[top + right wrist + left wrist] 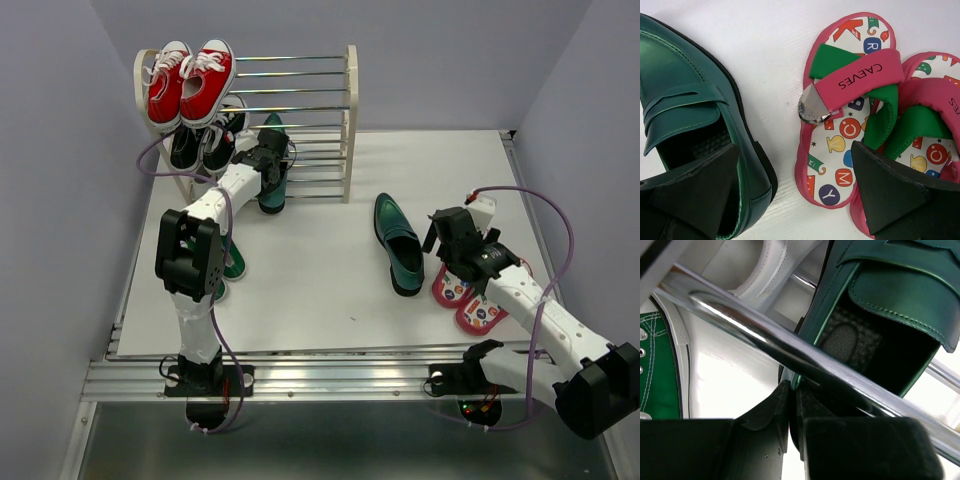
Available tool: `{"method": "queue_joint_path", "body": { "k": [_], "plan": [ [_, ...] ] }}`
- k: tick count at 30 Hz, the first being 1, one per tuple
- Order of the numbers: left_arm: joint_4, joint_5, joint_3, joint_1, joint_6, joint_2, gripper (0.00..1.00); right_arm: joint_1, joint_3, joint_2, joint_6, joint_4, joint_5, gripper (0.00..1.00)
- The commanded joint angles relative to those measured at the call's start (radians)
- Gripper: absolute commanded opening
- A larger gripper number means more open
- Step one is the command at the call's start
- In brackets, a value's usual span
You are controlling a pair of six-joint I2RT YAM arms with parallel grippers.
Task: Place and organize the shoes onto the shoe shelf
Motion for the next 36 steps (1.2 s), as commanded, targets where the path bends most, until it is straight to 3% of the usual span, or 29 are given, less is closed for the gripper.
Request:
{"method": "queue_joint_path", "body": {
  "k": [1,6,17,19,20,25,36],
  "plan": [
    [0.065,-0.045,0.076,0.008,-0.009,-0.026,0.2,-0.006,-0.006,-0.023,-0.002,0.033,0.011,1.0],
    [0.1,-0.008,0.066,0.006,0.037,-0.026,0.0,-0.006,-0.005,-0.025,-0.002,0.032,0.011,1.0],
    [0.142,0.026,0.043,0.006,0.073,-0.032,0.0,-0.006,-0.003,-0.028,-0.002,0.033,0.013,1.0],
    [0.114,0.009,0.063,0.006,0.057,-0.021,0.09,-0.006,-0.003,-0.03,-0.003,0.032,0.014,1.0],
    [0.096,0.005,0.069,0.006,0.047,-0.018,0.23,-0.006,-0.003,-0.028,-0.003,0.032,0.014,1.0],
    [0.102,-0.003,0.054,0.006,0.033,-0.038,0.46,-0.006,-0.003,-0.028,-0.003,0.032,0.014,1.0],
    [0.109,0.035,0.046,0.006,0.076,-0.064,0.64,-0.006,0.001,-0.036,-0.014,0.033,-0.012,1.0]
  ]
}}
